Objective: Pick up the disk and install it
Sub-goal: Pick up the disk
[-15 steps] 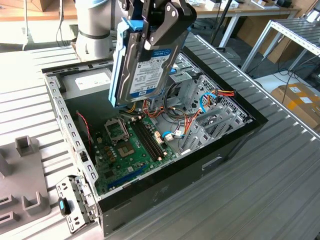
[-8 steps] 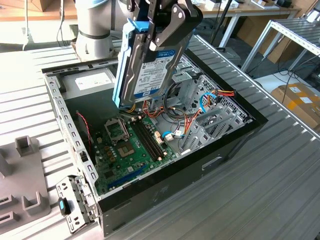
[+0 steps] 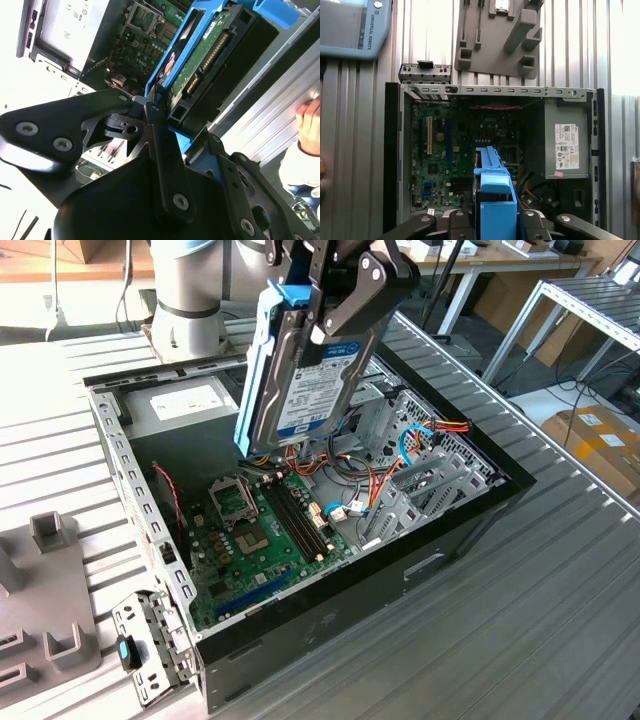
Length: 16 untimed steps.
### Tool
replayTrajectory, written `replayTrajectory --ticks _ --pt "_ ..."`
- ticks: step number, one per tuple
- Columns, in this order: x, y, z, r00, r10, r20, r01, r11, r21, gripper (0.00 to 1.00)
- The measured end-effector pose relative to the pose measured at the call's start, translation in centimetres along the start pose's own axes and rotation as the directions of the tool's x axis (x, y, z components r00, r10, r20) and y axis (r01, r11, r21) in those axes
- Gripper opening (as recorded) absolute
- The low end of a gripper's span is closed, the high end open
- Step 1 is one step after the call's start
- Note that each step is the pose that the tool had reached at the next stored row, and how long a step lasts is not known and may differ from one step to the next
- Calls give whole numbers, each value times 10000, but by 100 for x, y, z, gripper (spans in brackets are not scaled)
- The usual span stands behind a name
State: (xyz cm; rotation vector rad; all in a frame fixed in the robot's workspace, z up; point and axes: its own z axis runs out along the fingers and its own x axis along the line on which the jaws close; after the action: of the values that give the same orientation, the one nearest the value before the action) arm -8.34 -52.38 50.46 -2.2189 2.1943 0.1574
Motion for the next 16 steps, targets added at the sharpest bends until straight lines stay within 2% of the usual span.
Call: replayTrajectory --ticks 16 --pt "70 -122 -9 10000 0 0 0 10000 0 37"
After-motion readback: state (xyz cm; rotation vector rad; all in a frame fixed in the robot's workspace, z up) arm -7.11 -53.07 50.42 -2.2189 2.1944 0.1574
